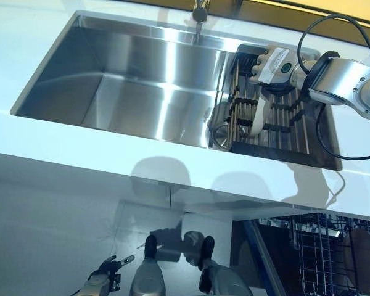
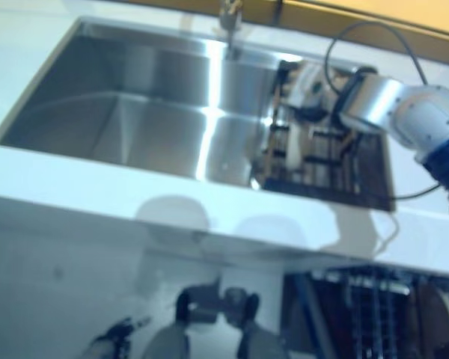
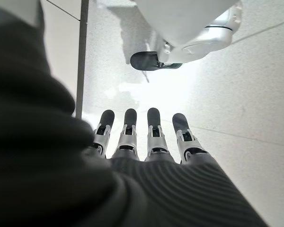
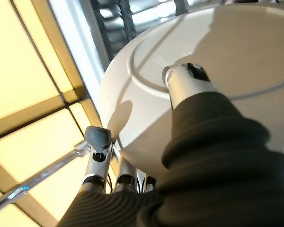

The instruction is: Take plates into dishwasher

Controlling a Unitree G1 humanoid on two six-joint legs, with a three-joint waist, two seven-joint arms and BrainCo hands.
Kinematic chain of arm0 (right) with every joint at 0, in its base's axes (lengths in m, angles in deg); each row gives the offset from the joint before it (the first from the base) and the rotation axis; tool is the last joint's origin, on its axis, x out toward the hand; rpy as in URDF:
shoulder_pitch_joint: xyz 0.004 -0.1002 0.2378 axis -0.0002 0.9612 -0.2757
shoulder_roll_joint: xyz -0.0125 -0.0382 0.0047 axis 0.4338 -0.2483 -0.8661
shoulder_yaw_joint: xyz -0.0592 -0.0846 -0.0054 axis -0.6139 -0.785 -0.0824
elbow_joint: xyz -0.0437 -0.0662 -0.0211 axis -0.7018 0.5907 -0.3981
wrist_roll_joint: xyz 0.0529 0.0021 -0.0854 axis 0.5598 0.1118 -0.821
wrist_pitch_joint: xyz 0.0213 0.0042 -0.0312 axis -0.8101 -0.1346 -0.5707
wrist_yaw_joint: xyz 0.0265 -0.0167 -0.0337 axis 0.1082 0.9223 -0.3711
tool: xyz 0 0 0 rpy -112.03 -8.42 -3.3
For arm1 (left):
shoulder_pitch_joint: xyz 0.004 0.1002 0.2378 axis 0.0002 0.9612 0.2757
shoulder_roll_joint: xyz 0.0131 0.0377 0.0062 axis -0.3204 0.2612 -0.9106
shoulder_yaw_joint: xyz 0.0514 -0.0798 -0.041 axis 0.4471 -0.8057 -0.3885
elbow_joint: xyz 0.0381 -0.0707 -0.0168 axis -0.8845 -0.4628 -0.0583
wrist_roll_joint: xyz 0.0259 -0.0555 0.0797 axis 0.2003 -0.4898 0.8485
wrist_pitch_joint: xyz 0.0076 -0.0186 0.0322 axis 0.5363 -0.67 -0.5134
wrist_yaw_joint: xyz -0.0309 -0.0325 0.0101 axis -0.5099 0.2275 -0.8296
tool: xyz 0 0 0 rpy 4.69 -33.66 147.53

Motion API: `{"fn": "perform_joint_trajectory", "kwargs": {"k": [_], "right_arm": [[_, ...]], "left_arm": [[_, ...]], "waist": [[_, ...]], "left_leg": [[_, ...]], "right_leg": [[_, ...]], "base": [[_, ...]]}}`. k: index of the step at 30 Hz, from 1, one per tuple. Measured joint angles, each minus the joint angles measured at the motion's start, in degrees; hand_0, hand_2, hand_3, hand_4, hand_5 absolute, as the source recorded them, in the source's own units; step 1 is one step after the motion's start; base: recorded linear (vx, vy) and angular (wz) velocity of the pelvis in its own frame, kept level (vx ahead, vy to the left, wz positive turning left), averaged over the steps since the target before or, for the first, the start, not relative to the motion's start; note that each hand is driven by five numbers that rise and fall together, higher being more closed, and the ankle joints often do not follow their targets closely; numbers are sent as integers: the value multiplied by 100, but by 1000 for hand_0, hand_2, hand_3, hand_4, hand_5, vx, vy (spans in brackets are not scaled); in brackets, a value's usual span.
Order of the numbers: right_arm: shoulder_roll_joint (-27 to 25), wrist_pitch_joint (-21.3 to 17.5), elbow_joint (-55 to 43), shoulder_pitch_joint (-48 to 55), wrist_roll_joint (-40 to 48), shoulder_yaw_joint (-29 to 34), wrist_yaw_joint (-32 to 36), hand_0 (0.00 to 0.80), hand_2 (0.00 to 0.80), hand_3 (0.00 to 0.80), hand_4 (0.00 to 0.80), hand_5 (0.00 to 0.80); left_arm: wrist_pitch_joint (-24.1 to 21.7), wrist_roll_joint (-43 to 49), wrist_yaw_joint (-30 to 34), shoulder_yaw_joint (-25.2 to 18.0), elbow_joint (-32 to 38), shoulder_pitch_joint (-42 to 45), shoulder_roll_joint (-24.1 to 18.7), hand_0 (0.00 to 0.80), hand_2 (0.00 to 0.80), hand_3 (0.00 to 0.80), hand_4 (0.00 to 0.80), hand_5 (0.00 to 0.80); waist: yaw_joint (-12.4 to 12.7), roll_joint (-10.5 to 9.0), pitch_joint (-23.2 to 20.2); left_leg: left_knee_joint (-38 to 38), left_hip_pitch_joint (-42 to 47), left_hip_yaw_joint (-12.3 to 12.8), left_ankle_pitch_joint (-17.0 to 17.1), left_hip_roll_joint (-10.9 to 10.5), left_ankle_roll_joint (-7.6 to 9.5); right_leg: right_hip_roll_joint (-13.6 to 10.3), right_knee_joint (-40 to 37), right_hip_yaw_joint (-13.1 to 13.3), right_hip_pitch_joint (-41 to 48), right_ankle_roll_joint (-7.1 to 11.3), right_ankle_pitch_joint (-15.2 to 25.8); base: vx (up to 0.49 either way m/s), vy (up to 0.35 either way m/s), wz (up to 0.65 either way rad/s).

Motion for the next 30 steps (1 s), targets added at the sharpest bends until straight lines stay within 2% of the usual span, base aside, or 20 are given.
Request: {"fn": "perform_joint_trajectory", "kwargs": {"k": [4, 11, 15, 16, 17, 18, 20, 25, 28, 30], "right_arm": [[-103, 2, 84, 0, 6, 0, -39, 800, 800, 800, 800, 800], [-158, 101, 199, 44, 111, 2, -318, 800, 800, 800, 800, 800], [-192, 474, 350, 89, 649, 31, -357, 800, 800, 800, 800, 800], [-203, 699, 383, 122, 1182, 42, -346, 800, 800, 800, 800, 800], [-203, 699, 383, 122, 1182, 42, -346, 800, 800, 800, 800, 800], [-209, 950, 437, 163, 1702, 126, -351, 800, 800, 800, 800, 800], [-266, 1124, 552, 216, 2073, 252, -364, 800, 800, 800, 800, 800], [-523, 1458, 774, 235, 2325, 371, -502, 800, 800, 800, 800, 800], [-850, 1671, 776, 386, 2506, 520, -545, 800, 800, 800, 800, 800], [-1015, 1771, 772, 617, 2746, 795, -589, 800, 800, 800, 800, 800]], "left_arm": [[-3, 5, -4, -8, -68, 25, 14, 0, 0, 0, 0, 0], [-22, 17, -39, -7, -267, 179, 60, 0, 0, 0, 0, 0], [-27, 53, -48, -6, -312, 233, 66, 0, 0, 0, 0, 0], [-27, 92, -49, -6, -324, 262, 72, 0, 0, 0, 0, 0], [-27, 92, -49, -6, -324, 262, 72, 0, 0, 0, 0, 0], [-27, 124, -48, -4, -397, 337, 89, 0, 0, 0, 0, 0], [-25, 126, -46, -1, -436, 364, 118, 0, 0, 0, 0, 0], [-26, 307, -30, 7, -448, 464, 132, 0, 0, 0, 0, 0], [-36, 342, 0, 7, -451, 464, 131, 0, 0, 0, 0, 0], [-41, 348, 27, 7, -500, 483, 128, 0, 0, 0, 0, 0]], "waist": [[-29, -34, -138], [-168, -104, -743], [-201, -124, -986], [-298, -131, -1095], [-298, -131, -1095], [-326, -131, -1208], [-350, -130, -1234], [-473, -123, -1353], [-551, -114, -1453], [-641, -120, -1494]], "left_leg": [[-2, 105, 103, -6, 0, 7], [-5, 309, 283, -69, -4, 22], [-8, 404, 398, -104, -2, 31], [-8, 408, 400, -132, -3, 58], [-8, 408, 400, -132, -3, 58], [-8, 429, 443, -141, -3, 62], [-10, 504, 514, -157, -2, 63], [-11, 607, 685, -175, -4, 64], [-11, 645, 786, -198, -5, 54], [-13, 706, 874, -225, -3, 41]], "right_leg": [[2, 0, 90, 53, -13, 10], [2, -10, 243, 169, -13, 9], [2, -16, 343, 201, -13, 15], [1, -19, 363, 206, -12, 15], [1, -19, 363, 206, -12, 15], [1, -20, 402, 199, -8, 20], [4, -21, 464, 228, -14, 30], [33, -21, 641, 233, -7, 50], [44, -21, 742, 220, -12, 60], [57, -22, 842, 230, -9, 62]], "base": [[54, 18, -12], [44, 2, -11], [28, -7, -14], [0, 0, 0], [38, 7, -7], [41, 9, -13], [46, 11, -19], [35, -1, -17], [38, -15, -19], [29, -29, -22]]}}
